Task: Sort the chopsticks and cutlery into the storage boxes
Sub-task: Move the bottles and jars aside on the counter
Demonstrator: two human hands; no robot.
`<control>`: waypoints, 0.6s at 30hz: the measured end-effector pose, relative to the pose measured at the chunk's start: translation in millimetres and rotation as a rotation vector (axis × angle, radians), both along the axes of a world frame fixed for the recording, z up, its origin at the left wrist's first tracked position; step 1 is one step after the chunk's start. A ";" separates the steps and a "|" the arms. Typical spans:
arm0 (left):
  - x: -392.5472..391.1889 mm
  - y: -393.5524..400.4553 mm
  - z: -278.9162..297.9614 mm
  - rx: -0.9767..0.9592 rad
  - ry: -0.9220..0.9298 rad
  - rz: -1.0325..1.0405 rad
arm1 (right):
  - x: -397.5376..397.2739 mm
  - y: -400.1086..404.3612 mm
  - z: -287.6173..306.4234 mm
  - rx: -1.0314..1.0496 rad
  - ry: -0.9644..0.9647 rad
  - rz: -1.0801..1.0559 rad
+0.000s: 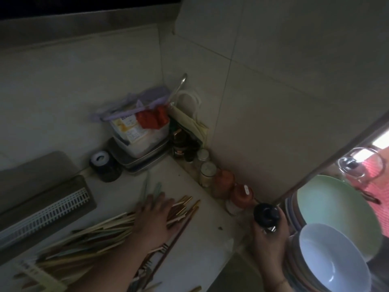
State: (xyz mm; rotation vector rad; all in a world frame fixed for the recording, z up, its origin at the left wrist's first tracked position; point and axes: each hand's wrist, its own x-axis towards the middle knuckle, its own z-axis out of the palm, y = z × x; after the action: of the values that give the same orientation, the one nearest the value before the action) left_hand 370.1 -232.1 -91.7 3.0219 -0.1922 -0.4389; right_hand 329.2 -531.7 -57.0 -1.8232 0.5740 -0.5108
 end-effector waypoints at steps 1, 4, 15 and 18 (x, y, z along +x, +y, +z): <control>-2.7 0.2 1.2 0.014 -0.010 -0.009 | 0.8 0.2 -0.6 -0.006 -0.002 0.000; -14.1 2.5 9.9 0.011 -0.083 -0.045 | 3.2 0.2 -5.1 -0.016 0.006 -0.005; -69.7 34.4 7.3 -0.080 -0.339 -0.233 | -3.0 -0.9 -27.5 -0.090 0.099 0.059; -74.6 40.3 7.0 -0.113 -0.359 -0.250 | -18.0 12.0 -26.0 -0.126 0.033 0.063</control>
State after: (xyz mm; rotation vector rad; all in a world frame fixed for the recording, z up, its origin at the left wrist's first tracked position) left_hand 295.5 -191.8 -84.7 2.9463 -0.5995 0.1039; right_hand 311.2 -519.7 -83.0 -1.9661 0.5145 -0.4849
